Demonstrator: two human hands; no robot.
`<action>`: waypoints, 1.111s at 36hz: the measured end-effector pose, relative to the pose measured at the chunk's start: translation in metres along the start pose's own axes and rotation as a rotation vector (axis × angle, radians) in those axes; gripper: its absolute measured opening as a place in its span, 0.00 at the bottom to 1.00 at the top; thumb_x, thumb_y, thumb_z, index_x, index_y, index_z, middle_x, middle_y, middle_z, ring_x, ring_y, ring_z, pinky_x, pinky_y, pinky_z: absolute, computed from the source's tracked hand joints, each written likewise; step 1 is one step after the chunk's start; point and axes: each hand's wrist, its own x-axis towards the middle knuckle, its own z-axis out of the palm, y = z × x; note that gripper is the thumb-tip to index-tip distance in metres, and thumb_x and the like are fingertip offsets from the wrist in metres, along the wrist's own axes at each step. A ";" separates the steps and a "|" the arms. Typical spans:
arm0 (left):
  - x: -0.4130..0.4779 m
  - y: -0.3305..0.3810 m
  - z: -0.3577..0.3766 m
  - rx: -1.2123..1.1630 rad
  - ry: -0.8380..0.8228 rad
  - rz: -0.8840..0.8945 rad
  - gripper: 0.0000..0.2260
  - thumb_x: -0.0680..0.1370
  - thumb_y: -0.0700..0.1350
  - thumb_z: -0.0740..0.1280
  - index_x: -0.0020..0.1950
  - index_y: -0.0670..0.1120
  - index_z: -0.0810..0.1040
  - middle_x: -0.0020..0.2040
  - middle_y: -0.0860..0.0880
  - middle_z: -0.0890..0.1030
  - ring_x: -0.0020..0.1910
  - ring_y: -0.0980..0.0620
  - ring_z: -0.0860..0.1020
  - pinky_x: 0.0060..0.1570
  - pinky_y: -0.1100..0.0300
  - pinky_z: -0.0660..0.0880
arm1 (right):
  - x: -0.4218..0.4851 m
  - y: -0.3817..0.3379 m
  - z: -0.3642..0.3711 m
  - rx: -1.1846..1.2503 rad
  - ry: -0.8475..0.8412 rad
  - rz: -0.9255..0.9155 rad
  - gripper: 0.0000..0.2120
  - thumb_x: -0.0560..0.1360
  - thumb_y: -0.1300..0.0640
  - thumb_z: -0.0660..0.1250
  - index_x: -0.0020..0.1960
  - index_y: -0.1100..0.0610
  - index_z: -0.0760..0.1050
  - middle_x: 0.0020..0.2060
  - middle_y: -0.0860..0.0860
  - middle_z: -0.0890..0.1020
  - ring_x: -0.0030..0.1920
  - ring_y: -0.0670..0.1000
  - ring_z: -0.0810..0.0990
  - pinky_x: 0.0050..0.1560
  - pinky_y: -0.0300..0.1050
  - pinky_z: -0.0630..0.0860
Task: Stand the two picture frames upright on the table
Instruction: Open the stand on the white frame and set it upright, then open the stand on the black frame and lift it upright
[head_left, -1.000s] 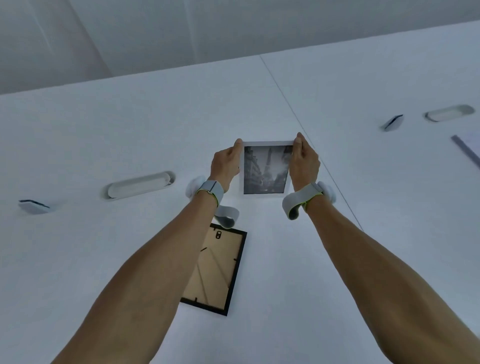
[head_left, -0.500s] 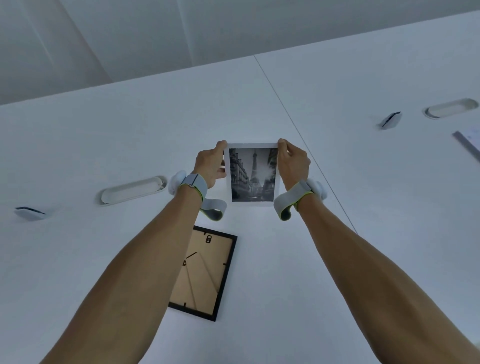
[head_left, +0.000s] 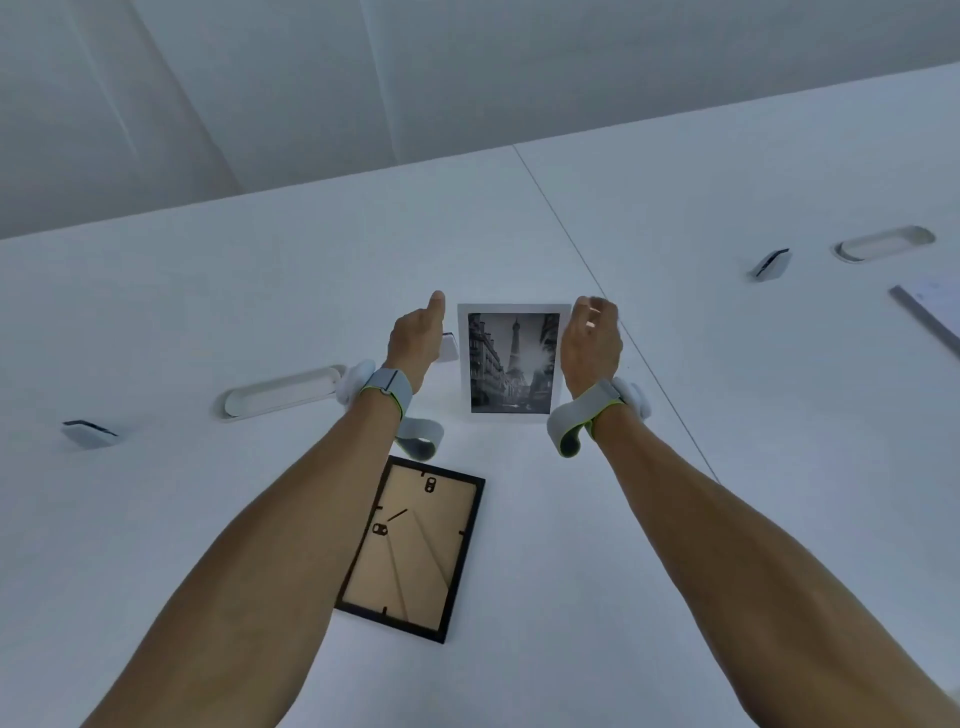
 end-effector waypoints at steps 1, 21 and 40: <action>-0.003 -0.003 -0.008 0.003 0.029 0.035 0.19 0.79 0.59 0.58 0.46 0.43 0.74 0.47 0.44 0.75 0.46 0.45 0.73 0.55 0.49 0.76 | -0.003 -0.001 0.001 0.003 0.050 -0.006 0.18 0.80 0.48 0.57 0.62 0.59 0.72 0.58 0.55 0.79 0.57 0.54 0.78 0.54 0.46 0.73; -0.095 -0.164 -0.092 0.779 -0.113 -0.069 0.19 0.77 0.39 0.61 0.28 0.46 0.59 0.29 0.49 0.63 0.28 0.53 0.62 0.29 0.61 0.57 | -0.154 0.070 0.013 -0.495 -0.502 0.430 0.15 0.76 0.60 0.59 0.31 0.59 0.65 0.28 0.53 0.71 0.31 0.53 0.70 0.43 0.44 0.69; -0.130 -0.195 -0.113 0.237 -0.163 -0.303 0.05 0.76 0.41 0.66 0.41 0.43 0.72 0.39 0.47 0.72 0.38 0.51 0.72 0.47 0.52 0.79 | -0.230 0.082 0.037 -0.352 -0.492 0.380 0.22 0.77 0.60 0.57 0.71 0.56 0.67 0.61 0.59 0.76 0.57 0.59 0.78 0.52 0.46 0.74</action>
